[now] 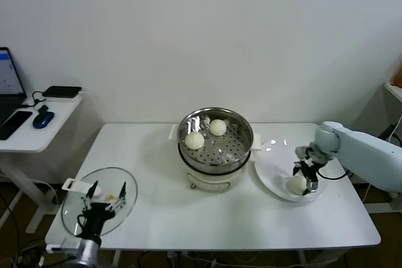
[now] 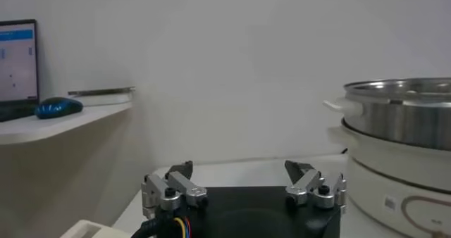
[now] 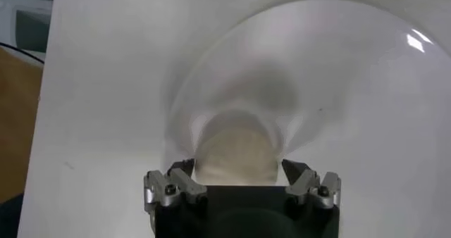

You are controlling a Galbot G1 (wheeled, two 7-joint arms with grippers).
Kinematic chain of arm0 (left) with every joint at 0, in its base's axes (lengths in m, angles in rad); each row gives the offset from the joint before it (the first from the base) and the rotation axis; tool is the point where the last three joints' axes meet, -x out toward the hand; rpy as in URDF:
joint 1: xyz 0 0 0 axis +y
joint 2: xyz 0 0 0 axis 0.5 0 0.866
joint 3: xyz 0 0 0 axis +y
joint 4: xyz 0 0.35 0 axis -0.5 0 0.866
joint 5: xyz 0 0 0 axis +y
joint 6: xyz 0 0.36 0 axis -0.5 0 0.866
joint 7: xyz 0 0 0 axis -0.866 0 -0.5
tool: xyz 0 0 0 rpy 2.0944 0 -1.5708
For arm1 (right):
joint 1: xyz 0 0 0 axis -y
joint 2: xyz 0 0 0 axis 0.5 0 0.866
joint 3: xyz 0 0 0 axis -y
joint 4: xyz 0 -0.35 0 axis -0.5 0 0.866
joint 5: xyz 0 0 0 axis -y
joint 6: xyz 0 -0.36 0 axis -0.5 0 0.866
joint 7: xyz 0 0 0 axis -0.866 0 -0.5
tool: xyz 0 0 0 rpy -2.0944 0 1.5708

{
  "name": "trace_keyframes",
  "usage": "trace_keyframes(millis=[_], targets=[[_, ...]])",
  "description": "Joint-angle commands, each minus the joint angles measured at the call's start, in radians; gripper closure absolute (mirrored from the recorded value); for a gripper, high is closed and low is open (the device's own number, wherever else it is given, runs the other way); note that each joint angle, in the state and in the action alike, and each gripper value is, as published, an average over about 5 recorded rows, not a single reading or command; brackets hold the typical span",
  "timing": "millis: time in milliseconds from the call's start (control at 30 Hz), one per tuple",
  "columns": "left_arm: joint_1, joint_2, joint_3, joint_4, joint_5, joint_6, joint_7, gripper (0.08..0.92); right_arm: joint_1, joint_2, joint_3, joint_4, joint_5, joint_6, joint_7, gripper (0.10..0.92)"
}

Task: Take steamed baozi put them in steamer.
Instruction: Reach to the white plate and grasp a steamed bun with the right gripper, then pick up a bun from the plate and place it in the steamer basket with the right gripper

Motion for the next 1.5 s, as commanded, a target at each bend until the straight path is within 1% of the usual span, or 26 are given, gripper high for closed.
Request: trace_keyframes(millis=[33,167,267,600,767,967,1200,1333,1500], targets=[[-0.004,0.006,-0.011,-0.001,-0.011,0.004,0.000,0.177,-0.006,0.006,0.005,-0.007,-0.003,-0.001,-0.001,0.217],[0.001,0.004,-0.007,0.001,-0.010,0.002,0.000,0.177,-0.006,0.004,0.006,-0.008,-0.003,-0.001,-0.001,0.274],[0.004,0.002,-0.004,0.003,-0.008,0.000,0.000,0.177,-0.005,0.002,0.006,-0.007,-0.002,-0.001,-0.001,0.292],[0.002,0.001,-0.004,0.003,-0.006,0.001,0.000,0.177,0.002,-0.012,0.009,0.011,0.001,0.000,-0.001,0.312],[0.002,0.001,-0.004,0.004,-0.005,0.001,-0.001,0.177,0.044,-0.034,-0.002,0.048,0.015,0.002,-0.005,0.320],[0.000,0.001,-0.001,0.002,-0.002,0.002,0.000,0.177,0.196,-0.066,-0.084,0.152,0.057,0.013,-0.022,0.323],[0.002,0.003,0.000,-0.004,0.003,0.003,0.000,0.177,0.439,-0.075,-0.213,0.272,0.136,0.050,-0.052,0.321],[0.007,0.004,0.001,-0.015,0.003,0.006,0.001,0.177,0.589,-0.056,-0.280,0.328,0.195,0.084,-0.067,0.321],[0.006,0.003,0.006,-0.021,0.009,0.008,0.001,0.177,0.691,0.002,-0.319,0.365,0.239,0.120,-0.077,0.321]])
